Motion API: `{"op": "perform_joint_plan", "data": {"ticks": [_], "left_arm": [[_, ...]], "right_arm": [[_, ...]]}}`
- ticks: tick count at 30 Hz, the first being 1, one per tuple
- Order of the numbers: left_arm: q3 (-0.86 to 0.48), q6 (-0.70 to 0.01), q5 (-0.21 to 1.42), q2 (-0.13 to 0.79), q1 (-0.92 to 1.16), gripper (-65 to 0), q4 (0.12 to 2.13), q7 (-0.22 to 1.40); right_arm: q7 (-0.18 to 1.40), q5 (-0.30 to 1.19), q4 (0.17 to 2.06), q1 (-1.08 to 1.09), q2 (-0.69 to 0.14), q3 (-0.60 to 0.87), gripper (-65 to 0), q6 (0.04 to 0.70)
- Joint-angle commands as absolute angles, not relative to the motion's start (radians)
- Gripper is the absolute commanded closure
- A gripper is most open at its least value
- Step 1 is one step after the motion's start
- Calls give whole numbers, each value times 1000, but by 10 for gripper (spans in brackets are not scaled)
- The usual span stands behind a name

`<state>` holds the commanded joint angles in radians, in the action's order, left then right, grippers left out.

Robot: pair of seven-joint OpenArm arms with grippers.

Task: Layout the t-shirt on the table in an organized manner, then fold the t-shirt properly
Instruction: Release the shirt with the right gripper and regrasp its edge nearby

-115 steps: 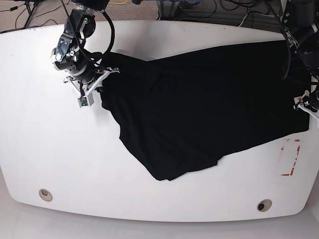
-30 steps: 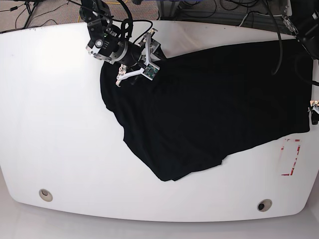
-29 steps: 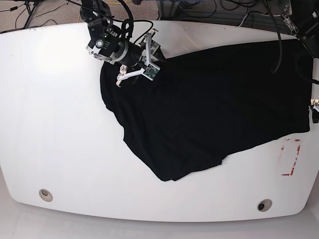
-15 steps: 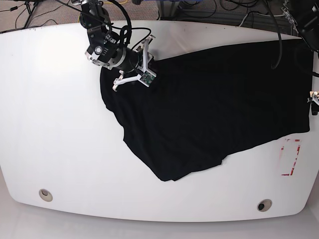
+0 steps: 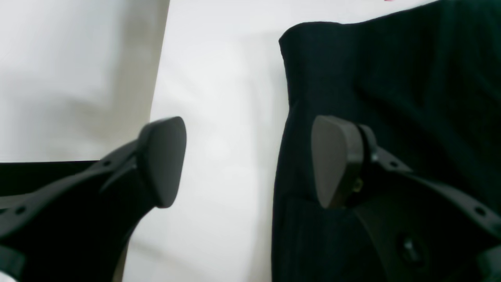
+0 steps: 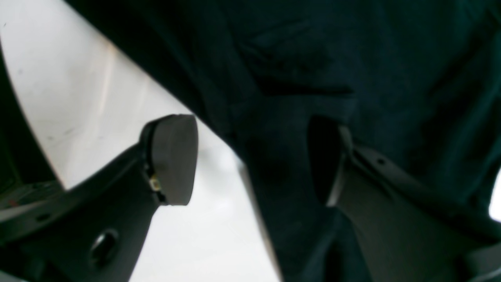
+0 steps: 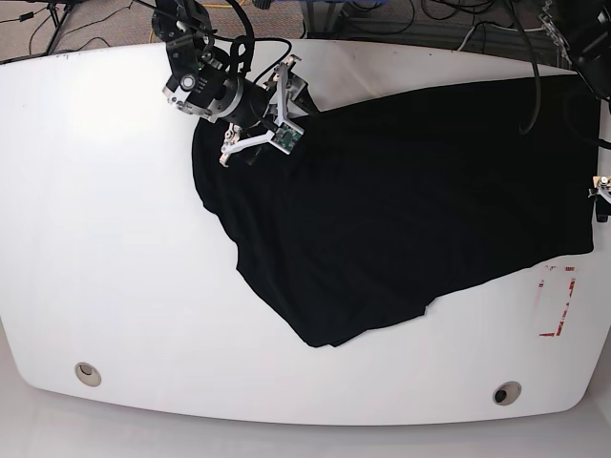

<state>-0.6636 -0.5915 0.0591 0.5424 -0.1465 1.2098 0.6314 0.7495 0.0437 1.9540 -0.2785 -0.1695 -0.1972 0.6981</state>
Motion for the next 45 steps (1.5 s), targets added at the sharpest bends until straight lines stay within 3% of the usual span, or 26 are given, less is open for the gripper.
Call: {"op": "perform_joint_plan", "data": {"ticks": [7, 18, 26, 28, 45], "left_arm": [[-659, -591, 59, 541, -147, -458, 1210, 631], [-657, -591, 59, 541, -147, -458, 1207, 631], [-657, -591, 59, 541, -147, -458, 1207, 631], [-657, -591, 59, 541, -147, -458, 1207, 631], [-656, -591, 59, 524, -147, -458, 1205, 631]], "right_arm": [[730, 42, 1908, -252, -170, -173, -301, 698], [690, 41, 1876, -248, -170, -160, -263, 698], [690, 39, 1877, -248, -170, -160, -24, 698], [690, 36, 1880, -248, -170, -160, 0, 698], [694, 33, 1960, -252, -176, -160, 0, 698]]}}
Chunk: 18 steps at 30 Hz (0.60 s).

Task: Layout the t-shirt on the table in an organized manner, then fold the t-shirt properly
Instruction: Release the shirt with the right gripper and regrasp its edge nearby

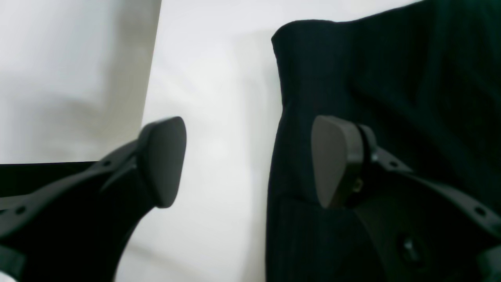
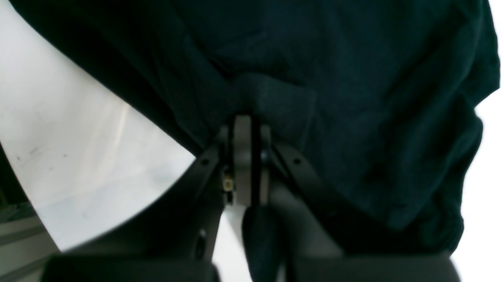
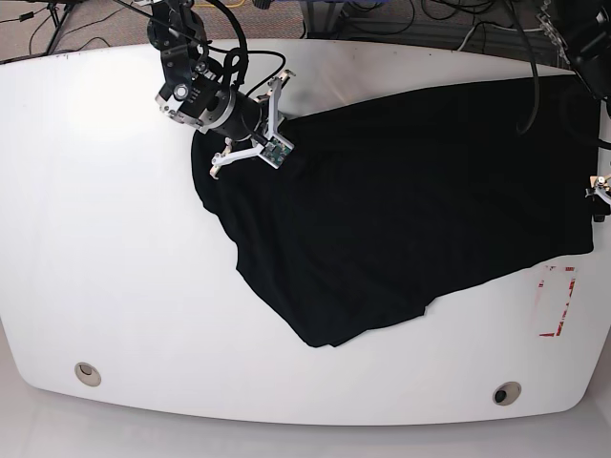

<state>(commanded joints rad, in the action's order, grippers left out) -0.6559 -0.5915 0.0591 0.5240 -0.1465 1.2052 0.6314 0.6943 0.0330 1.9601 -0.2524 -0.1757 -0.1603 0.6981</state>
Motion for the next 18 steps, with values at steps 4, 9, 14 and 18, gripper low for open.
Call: {"op": "perform_joint_plan", "data": {"ticks": [4, 9, 14, 18], "left_arm": [[-656, -591, 59, 522, -145, -458, 1205, 631], [-656, -591, 59, 522, -127, -458, 1208, 631], [-656, -591, 59, 522, -127, -458, 1208, 631], [-656, -591, 59, 522, -127, -458, 1208, 631]], "right_arm": [[694, 33, 1954, -248, -177, -160, -16, 698], [694, 33, 1952, -248, -177, -159, -147, 698], [693, 33, 1925, -245, -176, -159, -155, 698], [691, 33, 1886, -222, -174, -159, -67, 698]]}}
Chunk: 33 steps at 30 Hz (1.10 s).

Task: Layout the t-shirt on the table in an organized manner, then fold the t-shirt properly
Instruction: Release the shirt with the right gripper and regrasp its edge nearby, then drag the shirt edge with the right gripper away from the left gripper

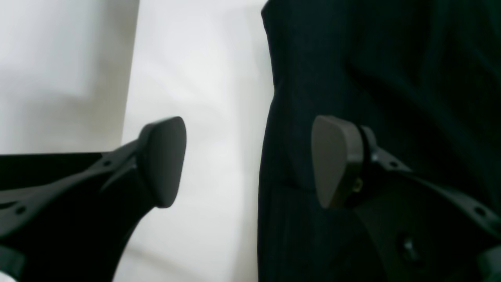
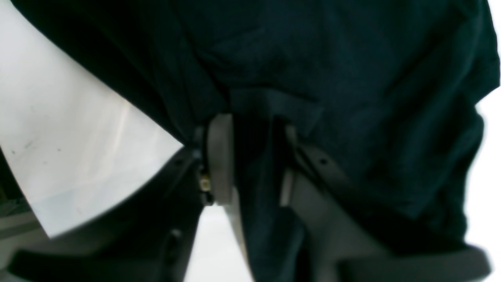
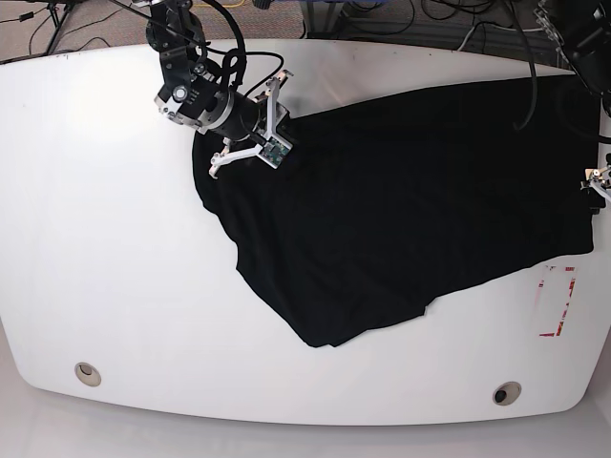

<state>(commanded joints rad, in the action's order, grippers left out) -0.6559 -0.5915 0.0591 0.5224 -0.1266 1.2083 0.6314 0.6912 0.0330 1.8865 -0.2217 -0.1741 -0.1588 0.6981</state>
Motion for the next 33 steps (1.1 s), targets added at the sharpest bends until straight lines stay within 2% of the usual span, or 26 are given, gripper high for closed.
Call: {"op": "perform_joint_plan", "data": {"ticks": [4, 20, 33], "left_arm": [[-656, -591, 59, 522, -127, -458, 1208, 631], [-656, -591, 59, 522, -127, -458, 1208, 631], [-656, -591, 59, 522, -125, -458, 1207, 631]], "right_arm": [[690, 33, 1867, -205, -174, -159, 0, 698], [696, 30, 1911, -157, -194, -134, 0, 698], [694, 42, 1810, -24, -243, -35, 0, 698]]}}
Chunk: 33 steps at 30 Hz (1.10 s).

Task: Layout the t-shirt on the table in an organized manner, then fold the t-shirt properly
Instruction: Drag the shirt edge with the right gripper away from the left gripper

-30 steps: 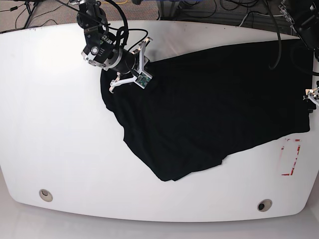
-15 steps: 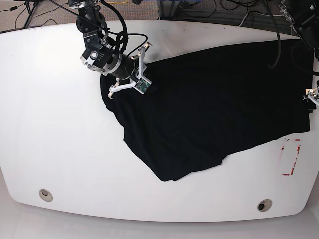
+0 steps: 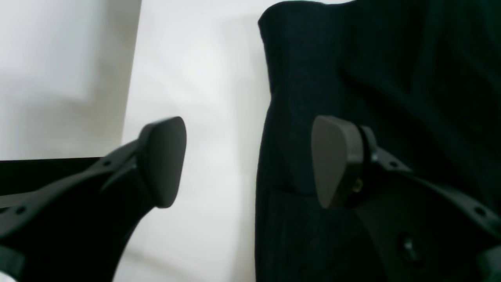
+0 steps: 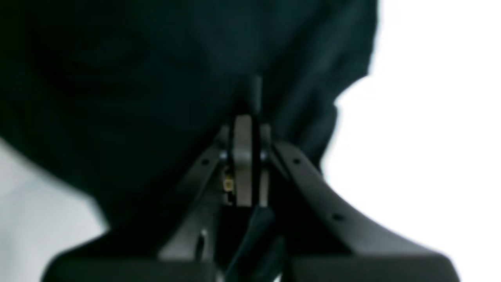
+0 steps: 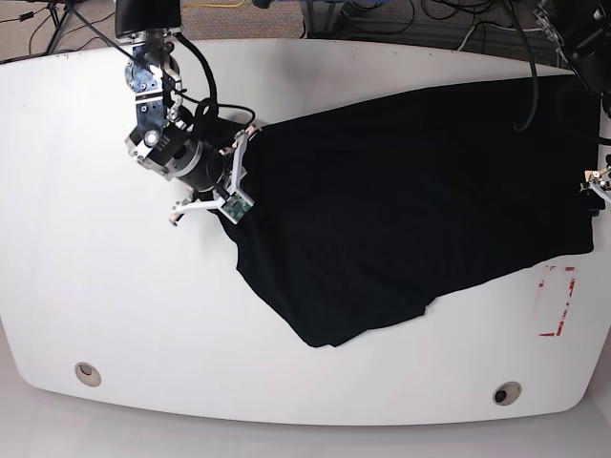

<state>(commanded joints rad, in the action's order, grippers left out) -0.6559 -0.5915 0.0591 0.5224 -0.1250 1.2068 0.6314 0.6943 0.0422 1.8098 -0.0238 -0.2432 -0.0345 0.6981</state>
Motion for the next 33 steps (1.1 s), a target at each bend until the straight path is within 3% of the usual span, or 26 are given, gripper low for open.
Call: {"op": "perform_joint_plan", "data": {"ticks": [33], "left_arm": [[-654, -591, 58, 521, -91, -458, 1210, 631]], "right_arm": [[687, 44, 1712, 165, -234, -38, -2, 698]]}}
